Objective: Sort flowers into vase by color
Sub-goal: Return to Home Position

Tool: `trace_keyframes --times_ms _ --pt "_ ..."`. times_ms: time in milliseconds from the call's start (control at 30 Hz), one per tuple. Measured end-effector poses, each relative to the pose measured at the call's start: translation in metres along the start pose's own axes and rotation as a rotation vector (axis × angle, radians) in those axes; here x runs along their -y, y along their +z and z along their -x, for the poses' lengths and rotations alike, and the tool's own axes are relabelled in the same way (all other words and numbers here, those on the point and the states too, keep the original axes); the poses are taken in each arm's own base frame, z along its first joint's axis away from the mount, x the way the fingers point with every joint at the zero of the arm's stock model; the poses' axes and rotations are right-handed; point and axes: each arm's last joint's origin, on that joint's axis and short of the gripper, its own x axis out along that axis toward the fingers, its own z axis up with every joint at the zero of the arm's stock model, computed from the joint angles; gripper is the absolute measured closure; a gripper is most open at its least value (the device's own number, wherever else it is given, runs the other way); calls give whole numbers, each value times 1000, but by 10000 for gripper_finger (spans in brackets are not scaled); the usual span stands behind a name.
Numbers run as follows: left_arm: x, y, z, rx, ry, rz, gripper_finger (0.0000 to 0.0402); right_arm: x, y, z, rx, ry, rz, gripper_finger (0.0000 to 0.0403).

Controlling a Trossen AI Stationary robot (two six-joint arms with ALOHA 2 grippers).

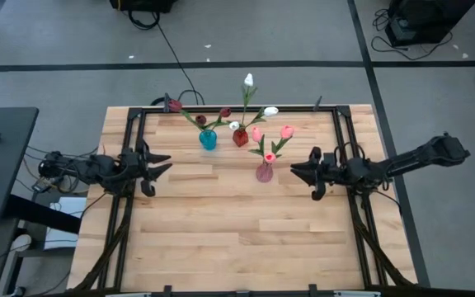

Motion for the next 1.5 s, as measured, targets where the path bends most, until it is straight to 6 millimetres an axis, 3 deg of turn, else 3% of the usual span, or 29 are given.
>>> trace_keyframes --times_ms 267,400,533,700,1500 --pt "1 -3 -1 18 1 -16 271 19 -2 1 -23 97 5 336" --pt "1 -7 -1 -14 2 -41 271 22 -9 1 -115 143 11 341" --pt "0 -10 -1 -49 2 -75 271 27 -19 2 -197 13 27 346" --pt "0 -13 -1 -73 1 -97 271 31 -21 2 -175 -132 4 345" --pt "0 -15 -1 -93 3 -58 271 29 -20 1 -172 -102 10 346"
